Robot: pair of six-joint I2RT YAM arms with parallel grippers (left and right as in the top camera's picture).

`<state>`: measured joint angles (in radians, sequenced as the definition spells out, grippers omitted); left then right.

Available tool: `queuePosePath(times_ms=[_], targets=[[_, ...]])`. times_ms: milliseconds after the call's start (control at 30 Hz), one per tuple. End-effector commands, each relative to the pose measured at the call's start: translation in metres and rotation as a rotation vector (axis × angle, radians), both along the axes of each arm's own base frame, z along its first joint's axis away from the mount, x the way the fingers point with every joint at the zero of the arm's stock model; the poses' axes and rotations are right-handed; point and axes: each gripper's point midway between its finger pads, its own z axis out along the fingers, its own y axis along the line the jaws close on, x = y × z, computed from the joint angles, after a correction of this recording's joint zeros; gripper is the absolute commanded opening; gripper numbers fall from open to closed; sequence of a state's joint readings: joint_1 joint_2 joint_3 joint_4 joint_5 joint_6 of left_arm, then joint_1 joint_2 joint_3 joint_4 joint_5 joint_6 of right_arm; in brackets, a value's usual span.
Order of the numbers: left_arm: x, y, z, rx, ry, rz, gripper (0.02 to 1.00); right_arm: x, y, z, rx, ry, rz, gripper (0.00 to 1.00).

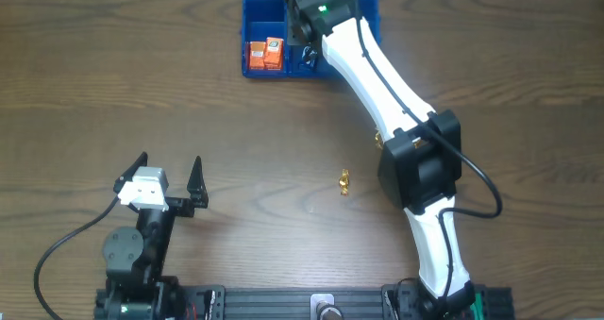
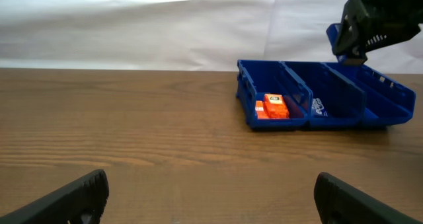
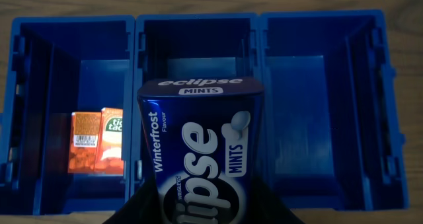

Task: Sort Candies Into Trays

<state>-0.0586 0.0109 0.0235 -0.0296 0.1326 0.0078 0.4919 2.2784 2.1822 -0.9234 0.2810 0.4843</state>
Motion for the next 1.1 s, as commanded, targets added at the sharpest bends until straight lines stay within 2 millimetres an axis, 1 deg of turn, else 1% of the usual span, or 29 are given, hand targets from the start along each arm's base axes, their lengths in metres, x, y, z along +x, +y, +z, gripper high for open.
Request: queuePosePath(times_ms=[33, 100, 133, 167, 200, 233, 267, 367, 400, 467, 533, 600, 633, 667, 733, 800, 867, 933, 1000, 1067, 1100], targets=[[-0.001, -0.002, -0.016, 0.008, 0.046, -0.016, 0.998, 0.011, -0.001, -0.002, -0.001, -0.023, 0.004, 0.215], [-0.001, -0.002, -0.016, 0.008, 0.047, -0.016, 0.996, 0.013, 0.001, -0.006, 0.006, -0.022, 0.007, 0.226], [-0.001, -0.002, -0.016, 0.008, 0.046, -0.016, 0.996, 0.014, 0.002, -0.006, 0.008, -0.024, 0.008, 0.248], [-0.001, -0.002, -0.016, 0.008, 0.046, -0.016, 0.998, 0.014, 0.003, -0.006, 0.014, -0.024, 0.011, 0.281], [-0.001, -0.002, -0.016, 0.008, 0.046, -0.016, 0.998, 0.014, 0.003, -0.006, 0.016, -0.026, 0.011, 0.338], [-0.001, -0.002, -0.016, 0.008, 0.046, -0.016, 0.998, 0.014, 0.003, -0.006, 0.016, -0.026, 0.011, 0.470], [-0.001, -0.002, -0.016, 0.008, 0.046, -0.016, 0.998, 0.014, 0.004, -0.006, 0.020, -0.022, 0.015, 0.641], [-0.001, -0.002, -0.016, 0.008, 0.047, -0.016, 0.998, 0.011, 0.008, -0.008, 0.041, -0.005, 0.027, 0.702], [-0.001, -0.002, -0.016, 0.008, 0.046, -0.016, 0.998, 0.009, 0.007, -0.006, 0.040, -0.002, 0.027, 0.706], [-0.001, -0.002, -0.016, 0.008, 0.046, -0.016, 0.998, 0.003, 0.004, 0.004, 0.036, -0.001, 0.027, 0.717], [-0.001, -0.002, -0.016, 0.008, 0.046, -0.016, 0.998, -0.008, 0.001, 0.023, 0.034, 0.001, 0.031, 0.724], [-0.001, -0.002, -0.016, 0.008, 0.046, -0.016, 0.998, -0.032, -0.010, 0.046, -0.007, 0.020, 0.026, 0.730], [-0.001, -0.002, -0.016, 0.008, 0.046, -0.016, 0.996, -0.042, -0.014, 0.052, -0.021, 0.030, 0.028, 0.733], [-0.001, -0.002, -0.016, 0.008, 0.046, -0.016, 0.998, -0.058, -0.019, 0.058, -0.049, 0.049, 0.031, 0.735], [-0.001, -0.002, -0.016, 0.008, 0.046, -0.016, 0.998, -0.081, -0.023, 0.060, -0.078, 0.080, 0.046, 0.735], [-0.001, -0.002, -0.016, 0.008, 0.046, -0.016, 0.996, -0.116, -0.024, 0.050, -0.089, 0.129, 0.058, 0.735], [-0.001, -0.002, -0.016, 0.008, 0.046, -0.016, 0.998, -0.146, -0.026, 0.034, -0.092, 0.170, 0.047, 0.737], [-0.001, -0.002, -0.016, 0.008, 0.047, -0.016, 0.998, -0.189, -0.026, 0.003, -0.064, 0.250, 0.059, 0.737], [-0.001, -0.002, -0.016, 0.008, 0.046, -0.016, 0.998, -0.215, -0.024, -0.021, -0.029, 0.312, 0.074, 0.735], [-0.001, -0.002, -0.016, 0.008, 0.046, -0.016, 0.996, -0.233, -0.027, -0.044, -0.010, 0.356, 0.061, 0.739], [-0.001, -0.002, -0.016, 0.008, 0.046, -0.016, 0.998, -0.243, -0.031, -0.060, -0.006, 0.385, 0.042, 0.739]])
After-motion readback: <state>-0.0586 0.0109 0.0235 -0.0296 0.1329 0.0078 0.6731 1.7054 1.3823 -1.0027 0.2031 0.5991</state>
